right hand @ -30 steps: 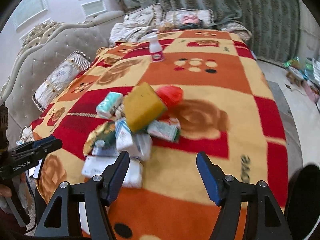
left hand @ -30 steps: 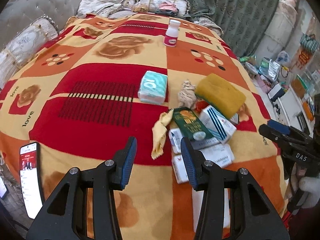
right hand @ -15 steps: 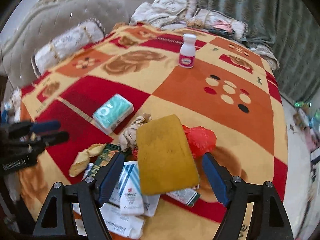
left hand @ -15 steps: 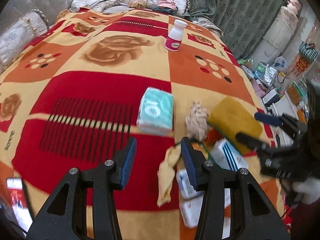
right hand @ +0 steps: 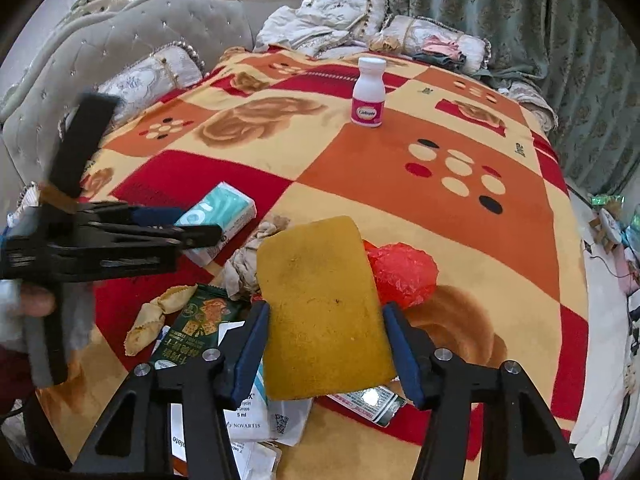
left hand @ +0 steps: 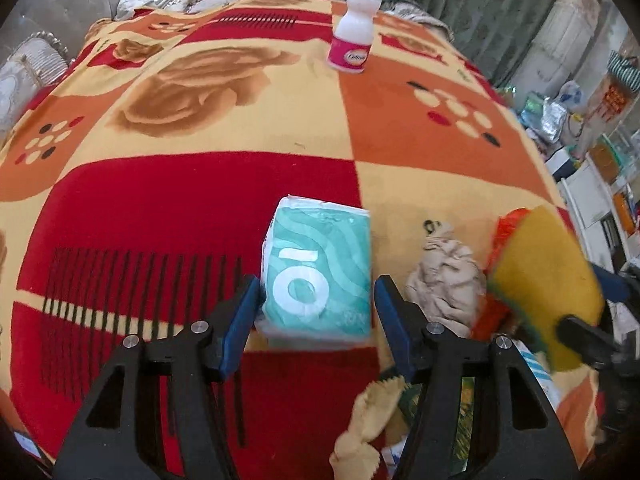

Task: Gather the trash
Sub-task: 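Grasp the yellow sponge with the right tool while the left grasps the teal tissue pack, then carry sponge and tissue pack over the black bin and release both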

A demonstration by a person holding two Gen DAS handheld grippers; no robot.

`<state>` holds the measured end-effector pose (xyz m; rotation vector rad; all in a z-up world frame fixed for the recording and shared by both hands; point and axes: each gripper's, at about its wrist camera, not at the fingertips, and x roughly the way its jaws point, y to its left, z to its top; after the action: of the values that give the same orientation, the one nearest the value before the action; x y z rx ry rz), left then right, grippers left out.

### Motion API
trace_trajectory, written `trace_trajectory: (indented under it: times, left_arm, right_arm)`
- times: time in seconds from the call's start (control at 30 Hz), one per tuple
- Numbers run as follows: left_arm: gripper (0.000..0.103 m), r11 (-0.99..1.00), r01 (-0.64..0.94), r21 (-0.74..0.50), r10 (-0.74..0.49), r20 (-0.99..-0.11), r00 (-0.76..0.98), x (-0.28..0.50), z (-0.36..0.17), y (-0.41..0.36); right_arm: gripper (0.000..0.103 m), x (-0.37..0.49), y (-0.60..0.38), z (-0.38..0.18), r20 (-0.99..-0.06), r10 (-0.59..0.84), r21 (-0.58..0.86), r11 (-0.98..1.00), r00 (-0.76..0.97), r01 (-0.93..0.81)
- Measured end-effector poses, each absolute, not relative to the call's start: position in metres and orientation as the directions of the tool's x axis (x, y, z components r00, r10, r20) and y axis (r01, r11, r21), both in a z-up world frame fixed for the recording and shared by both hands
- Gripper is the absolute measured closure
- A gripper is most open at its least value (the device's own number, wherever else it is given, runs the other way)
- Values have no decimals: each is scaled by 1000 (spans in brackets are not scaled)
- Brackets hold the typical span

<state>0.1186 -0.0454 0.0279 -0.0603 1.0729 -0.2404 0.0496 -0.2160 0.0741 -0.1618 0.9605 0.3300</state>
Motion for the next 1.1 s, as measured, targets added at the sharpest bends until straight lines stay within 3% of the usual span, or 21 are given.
trace_trajectory:
  times: [0.1,0.13,0.27,0.67,1.1]
  left_arm:
    - [46,974,128,-186,-224,-865,449,120,25,-41]
    - [53,971,116,-208,-239,-860,450,119,26,-39]
    - [58,968,119,-220,-250,-839,483,104,45,-37]
    - [58,941,216,-262,-338,-789,513,37,102,-73]
    - [58,910,341,-238,-388,-781,490,-21,120,-145]
  right_arm:
    - [48,46,-225,83,-799,246,66,943,548,-327]
    - [48,44,-227,86,-793,255,77,943,554,-324]
    - [48,33,-239,96,-765,272,105,947,583,-304]
    - [48,-13,-280,101,-743,274,172,960,610,-221]
    - [48,-65,-329,106,-735,226,185,974,640,-131]
